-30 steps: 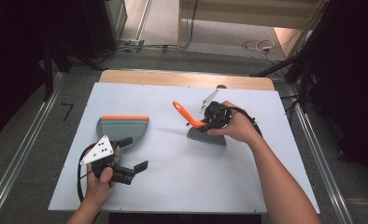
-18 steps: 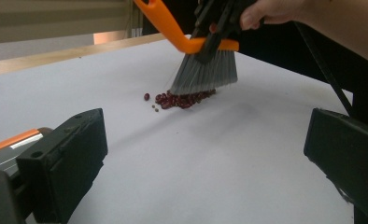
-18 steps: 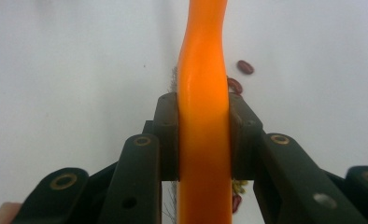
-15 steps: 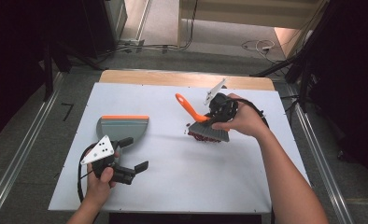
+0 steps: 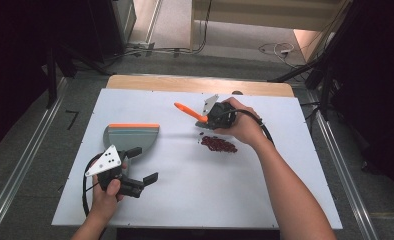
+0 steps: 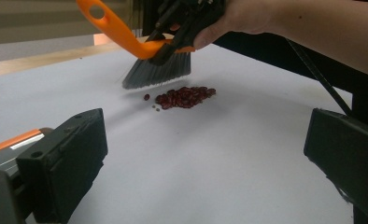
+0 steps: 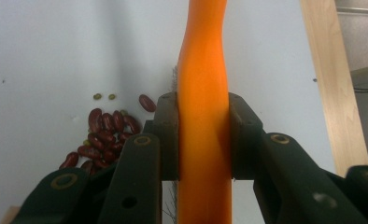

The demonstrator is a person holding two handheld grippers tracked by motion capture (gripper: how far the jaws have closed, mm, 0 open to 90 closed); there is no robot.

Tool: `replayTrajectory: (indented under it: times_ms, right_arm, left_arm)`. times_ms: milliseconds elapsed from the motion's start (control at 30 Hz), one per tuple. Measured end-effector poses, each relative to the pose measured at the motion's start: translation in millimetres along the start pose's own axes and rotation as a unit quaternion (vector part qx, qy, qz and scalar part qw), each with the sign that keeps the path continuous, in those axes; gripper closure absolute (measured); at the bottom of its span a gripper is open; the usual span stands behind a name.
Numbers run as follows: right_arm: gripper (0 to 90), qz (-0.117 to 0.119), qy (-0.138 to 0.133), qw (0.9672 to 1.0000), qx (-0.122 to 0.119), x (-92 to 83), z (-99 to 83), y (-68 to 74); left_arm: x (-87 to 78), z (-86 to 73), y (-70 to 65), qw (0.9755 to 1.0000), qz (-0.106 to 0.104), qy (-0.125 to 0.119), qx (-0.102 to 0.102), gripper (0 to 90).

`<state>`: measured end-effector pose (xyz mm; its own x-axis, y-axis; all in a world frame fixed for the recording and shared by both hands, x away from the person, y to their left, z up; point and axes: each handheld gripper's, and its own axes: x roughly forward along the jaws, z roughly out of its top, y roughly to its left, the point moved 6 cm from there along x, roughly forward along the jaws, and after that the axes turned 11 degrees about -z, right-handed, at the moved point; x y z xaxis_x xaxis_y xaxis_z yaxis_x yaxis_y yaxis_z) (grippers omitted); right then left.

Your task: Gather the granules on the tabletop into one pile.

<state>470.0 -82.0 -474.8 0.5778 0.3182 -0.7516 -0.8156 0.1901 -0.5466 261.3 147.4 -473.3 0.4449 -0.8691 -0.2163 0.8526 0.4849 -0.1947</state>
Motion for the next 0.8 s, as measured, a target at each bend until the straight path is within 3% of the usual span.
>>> replayTrajectory:
  times_ms: [200, 367, 467, 567, 600, 633, 733, 800]
  right_arm:
    - [68.4, 0.035, 0.002, 0.9989, -0.032, 1.5, -4.5, 15.0]
    - [68.3, 0.042, -0.001, 0.9983, -0.040, -9.5, -10.8, 19.9]
    - [68.2, 0.024, -0.004, 0.9997, -0.008, -18.5, -13.6, 14.3]
    - [68.2, -0.016, 0.024, 0.9976, 0.062, -29.5, -22.0, 5.8]
    - [68.2, -0.030, 0.041, 0.9949, 0.088, -32.6, -26.8, 3.9]
    - [68.3, -0.038, 0.063, 0.9899, 0.122, -35.5, -32.1, 3.0]
    - [68.3, -0.029, 0.122, 0.9658, 0.227, -40.8, -47.9, 6.2]
    - [68.3, -0.045, 0.145, 0.9546, 0.257, -40.4, -58.4, 6.1]
  left_arm:
    - [0.2, -0.2, -0.1, 1.0000, -0.001, 0.002, 0.002, 0.3]
    - [1.4, -0.2, -0.8, 1.0000, 0.000, 0.002, 0.001, 0.3]
    - [2.2, 0.1, -1.8, 1.0000, -0.001, 0.000, 0.001, 0.4]
    - [2.4, 0.0, -1.4, 1.0000, 0.000, 0.001, 0.001, 0.3]
    - [2.4, -0.1, -1.1, 1.0000, 0.000, 0.002, 0.001, 0.3]
    - [2.6, -0.2, -1.0, 1.0000, 0.000, 0.002, 0.002, 0.3]
    - [3.0, -0.3, -1.0, 1.0000, -0.001, 0.004, 0.001, 0.3]
    - [3.3, -0.2, -1.3, 1.0000, -0.001, 0.004, 0.002, 0.4]
